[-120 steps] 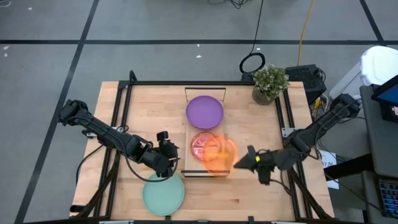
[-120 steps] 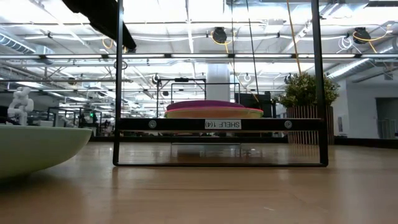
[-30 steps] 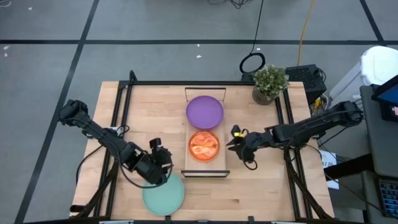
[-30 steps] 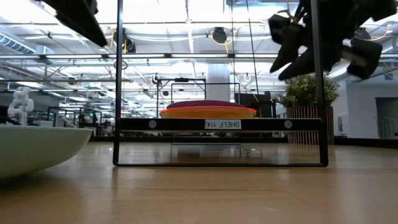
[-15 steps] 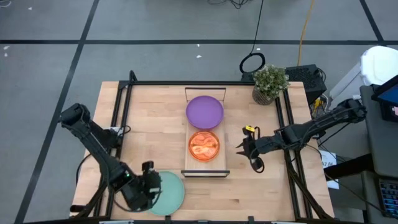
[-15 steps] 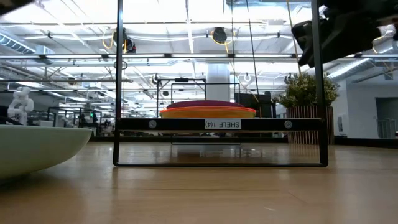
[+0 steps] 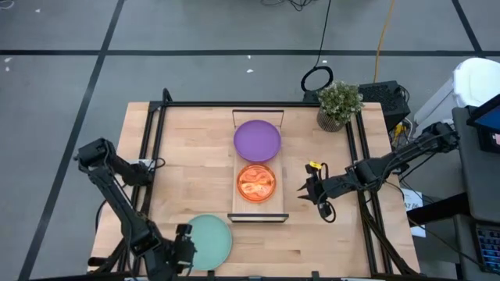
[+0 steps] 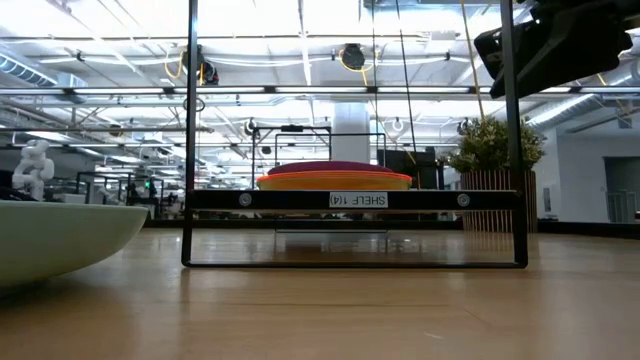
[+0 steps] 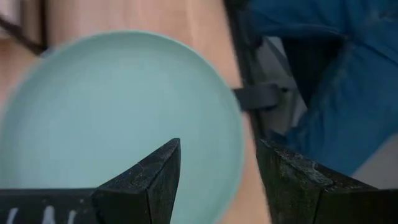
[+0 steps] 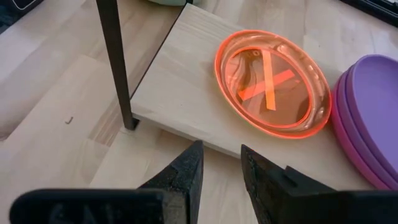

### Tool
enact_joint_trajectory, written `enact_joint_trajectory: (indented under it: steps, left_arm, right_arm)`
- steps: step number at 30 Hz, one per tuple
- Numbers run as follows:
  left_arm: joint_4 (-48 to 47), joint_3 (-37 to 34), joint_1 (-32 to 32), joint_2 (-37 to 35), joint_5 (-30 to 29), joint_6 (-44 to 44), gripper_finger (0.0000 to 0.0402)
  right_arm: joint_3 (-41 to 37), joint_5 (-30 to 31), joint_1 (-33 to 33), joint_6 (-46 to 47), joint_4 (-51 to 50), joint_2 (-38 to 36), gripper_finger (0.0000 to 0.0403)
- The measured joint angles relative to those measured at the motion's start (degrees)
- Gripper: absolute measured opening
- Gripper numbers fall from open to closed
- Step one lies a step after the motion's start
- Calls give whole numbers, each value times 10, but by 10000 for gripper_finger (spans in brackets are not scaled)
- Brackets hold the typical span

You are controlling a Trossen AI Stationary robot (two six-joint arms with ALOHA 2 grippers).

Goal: Place and stack plates onto a shelf
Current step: Stack the light green plate on top of the purple plate on the shelf

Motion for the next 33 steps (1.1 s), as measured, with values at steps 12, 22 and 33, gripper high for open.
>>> enact_joint_trajectory:
  steps: [12, 22, 33]
  left_arm:
    - [23, 0, -35, 60, 39, -11, 216]
    - [17, 0, -51, 109, 45, 21, 194]
    - [14, 0, -48, 134, 16, 83, 89]
  right_arm:
    - [-23, 0, 0, 4, 19, 0, 93]
    - [-78, 0, 0, 30, 90, 0, 93]
    - [-82, 0, 0, -9, 119, 0, 93]
